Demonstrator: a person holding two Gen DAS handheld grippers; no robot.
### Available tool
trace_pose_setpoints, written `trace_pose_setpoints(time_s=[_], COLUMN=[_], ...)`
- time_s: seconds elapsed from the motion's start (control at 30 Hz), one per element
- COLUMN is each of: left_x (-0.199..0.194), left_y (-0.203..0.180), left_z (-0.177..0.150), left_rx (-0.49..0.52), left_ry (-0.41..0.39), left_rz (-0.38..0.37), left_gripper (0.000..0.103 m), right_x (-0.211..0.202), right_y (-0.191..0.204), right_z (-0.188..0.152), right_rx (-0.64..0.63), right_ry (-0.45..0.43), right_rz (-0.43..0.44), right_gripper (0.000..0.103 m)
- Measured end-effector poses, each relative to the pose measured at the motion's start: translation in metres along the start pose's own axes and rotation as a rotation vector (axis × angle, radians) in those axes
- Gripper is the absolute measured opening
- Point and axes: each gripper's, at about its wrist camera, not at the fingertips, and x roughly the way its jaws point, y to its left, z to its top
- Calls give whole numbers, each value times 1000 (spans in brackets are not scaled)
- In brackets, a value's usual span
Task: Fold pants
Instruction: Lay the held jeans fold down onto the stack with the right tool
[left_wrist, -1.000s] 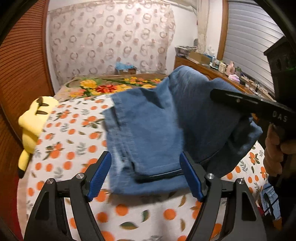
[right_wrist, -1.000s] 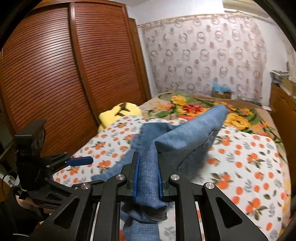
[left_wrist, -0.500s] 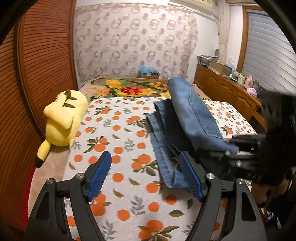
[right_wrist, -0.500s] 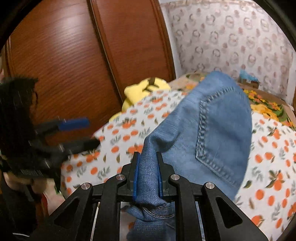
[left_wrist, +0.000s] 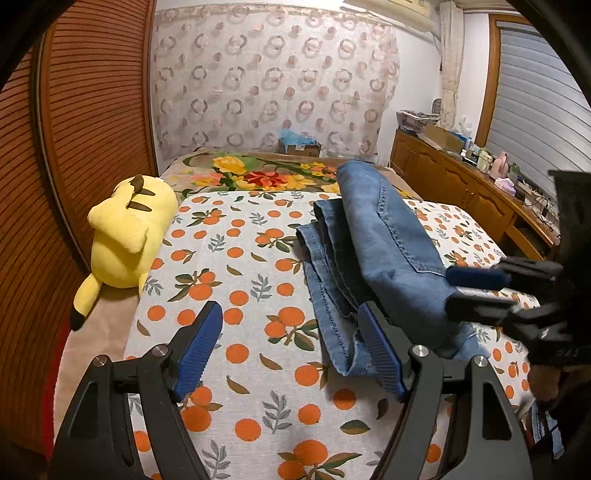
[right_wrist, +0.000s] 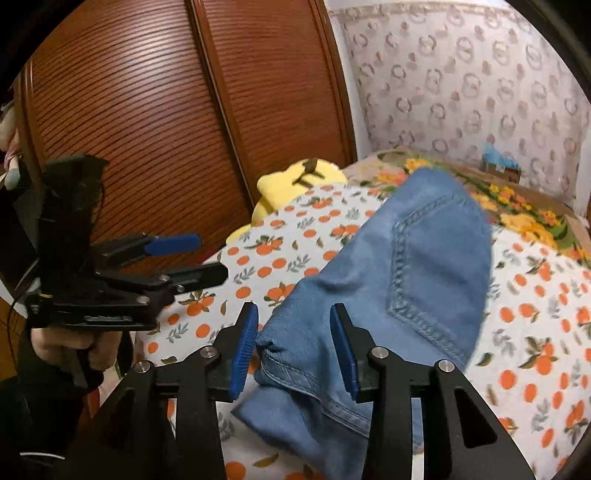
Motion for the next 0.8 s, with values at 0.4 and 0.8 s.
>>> trace_pose_setpoints(time_s=[0.4,0.8], left_x=[19,69], left_y=[-40,-47], left_z=[16,5], left_rx=[36,41], left_ry=[-8,115], left_rz=[-85,-90], left_gripper=[77,77], right_x=[-20,27], right_y=[-38,-72], right_z=[3,37], right_rx=[-18,15], right_ry=[-15,33], right_rz=[-211,-236], right_gripper=[46,59])
